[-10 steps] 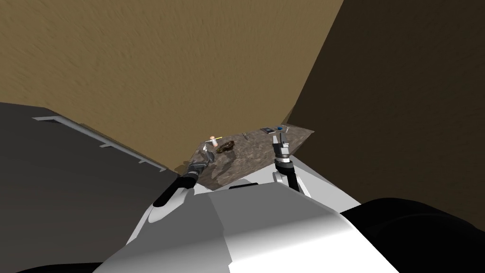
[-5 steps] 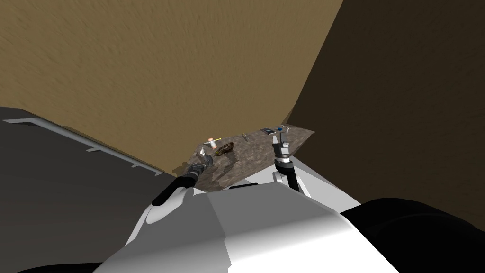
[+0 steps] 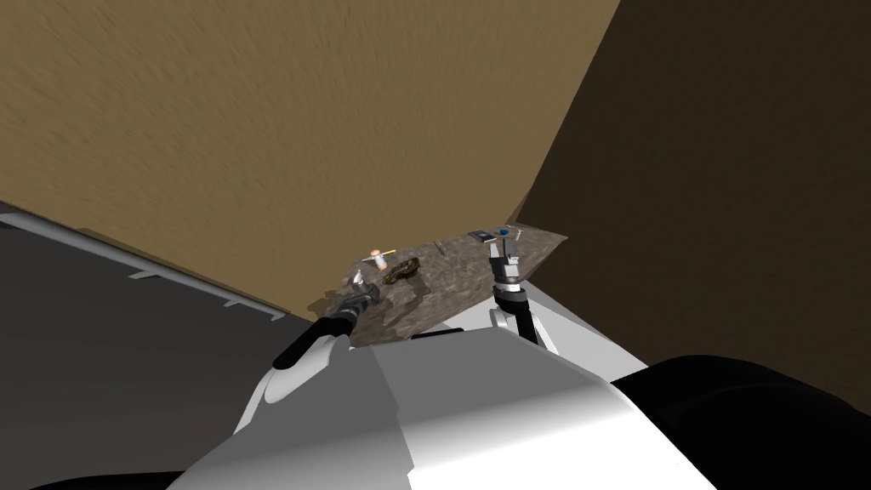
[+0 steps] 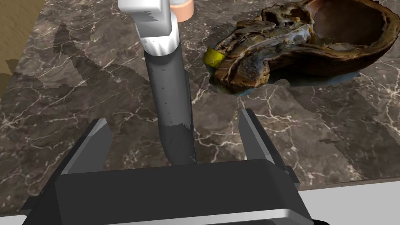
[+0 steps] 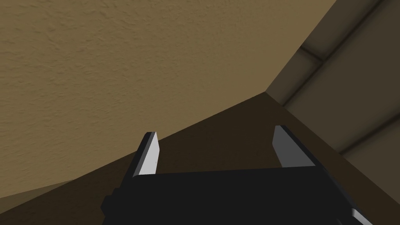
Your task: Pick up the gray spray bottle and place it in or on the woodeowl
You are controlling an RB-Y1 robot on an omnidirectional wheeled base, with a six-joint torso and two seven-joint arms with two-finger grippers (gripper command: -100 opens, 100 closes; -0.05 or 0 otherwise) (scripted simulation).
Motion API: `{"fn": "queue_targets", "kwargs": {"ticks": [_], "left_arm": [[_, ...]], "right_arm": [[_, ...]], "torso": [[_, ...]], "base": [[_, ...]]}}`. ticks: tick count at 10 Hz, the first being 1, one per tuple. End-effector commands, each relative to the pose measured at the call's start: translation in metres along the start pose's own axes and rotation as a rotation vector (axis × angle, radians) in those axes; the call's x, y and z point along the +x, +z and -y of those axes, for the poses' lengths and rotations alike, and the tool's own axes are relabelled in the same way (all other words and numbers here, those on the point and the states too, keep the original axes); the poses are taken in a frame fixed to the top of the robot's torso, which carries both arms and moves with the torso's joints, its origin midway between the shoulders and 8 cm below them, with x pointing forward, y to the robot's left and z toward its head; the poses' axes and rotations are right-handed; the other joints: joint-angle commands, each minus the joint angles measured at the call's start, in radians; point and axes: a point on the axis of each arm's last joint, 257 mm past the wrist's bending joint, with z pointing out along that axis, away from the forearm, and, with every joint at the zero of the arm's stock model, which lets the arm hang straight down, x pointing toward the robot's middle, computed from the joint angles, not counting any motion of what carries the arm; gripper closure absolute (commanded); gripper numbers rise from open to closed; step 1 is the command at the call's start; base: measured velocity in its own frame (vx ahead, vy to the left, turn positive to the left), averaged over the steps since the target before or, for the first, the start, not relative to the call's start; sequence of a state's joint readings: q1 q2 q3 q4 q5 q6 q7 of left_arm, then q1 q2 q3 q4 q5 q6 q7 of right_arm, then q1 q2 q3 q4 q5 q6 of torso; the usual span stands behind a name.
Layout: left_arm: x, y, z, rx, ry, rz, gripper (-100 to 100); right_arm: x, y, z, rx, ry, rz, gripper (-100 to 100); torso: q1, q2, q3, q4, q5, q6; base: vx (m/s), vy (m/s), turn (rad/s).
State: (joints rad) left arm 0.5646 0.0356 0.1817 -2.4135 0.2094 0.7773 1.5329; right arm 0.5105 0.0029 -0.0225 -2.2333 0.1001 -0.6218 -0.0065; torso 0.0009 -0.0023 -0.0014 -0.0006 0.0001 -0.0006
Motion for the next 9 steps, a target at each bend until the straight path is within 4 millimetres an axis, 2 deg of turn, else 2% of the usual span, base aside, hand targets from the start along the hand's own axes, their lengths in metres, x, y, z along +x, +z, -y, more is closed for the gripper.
{"fn": "queue_targets", "kwargs": {"ticks": [1, 2, 3, 4, 8, 9], "left_arm": [[0.0000, 0.0000, 0.0000, 0.000, 0.000, 0.000, 0], [-0.0033, 0.0062, -0.0008, -0.001, 0.001, -0.002, -100], [-0.0014, 0.0030, -0.0005, -0.001, 0.000, 0.000, -100], [-0.0013, 0.0035, -0.0006, -0.001, 0.001, -0.001, 100], [-0.0010, 0.0034, -0.0005, 0.000, 0.000, -0.001, 100], [-0.0010, 0.0034, -0.0004, 0.000, 0.000, -0.001, 0]], "right_arm": [[0.0000, 0.0000, 0.0000, 0.000, 0.000, 0.000, 0], [0.0000, 0.0000, 0.0000, 0.000, 0.000, 0.000, 0], [0.0000, 0.0000, 0.0000, 0.000, 0.000, 0.000, 0], [0.0000, 0.0000, 0.0000, 0.000, 0.000, 0.000, 0], [0.0000, 0.0000, 0.0000, 0.000, 0.000, 0.000, 0], [0.0000, 0.0000, 0.0000, 0.000, 0.000, 0.000, 0]], "torso": [[0.000, 0.000, 0.000, 0.000, 0.000, 0.000], [0.000, 0.002, 0.001, 0.000, 0.000, 0.000], [0.001, -0.001, 0.000, 0.000, 0.000, 0.000], [0.001, 0.001, 0.000, 0.000, 0.000, 0.000], [0.000, 0.003, 0.001, 0.000, 0.000, 0.000], [0.000, 0.003, 0.001, 0.000, 0.000, 0.000]], "base": [[0.006, 0.000, 0.001], [0.067, 0.018, 0.006], [0.030, 0.006, 0.006], [0.000, 0.000, 0.000], [0.000, 0.000, 0.000], [0.000, 0.000, 0.000]]}}
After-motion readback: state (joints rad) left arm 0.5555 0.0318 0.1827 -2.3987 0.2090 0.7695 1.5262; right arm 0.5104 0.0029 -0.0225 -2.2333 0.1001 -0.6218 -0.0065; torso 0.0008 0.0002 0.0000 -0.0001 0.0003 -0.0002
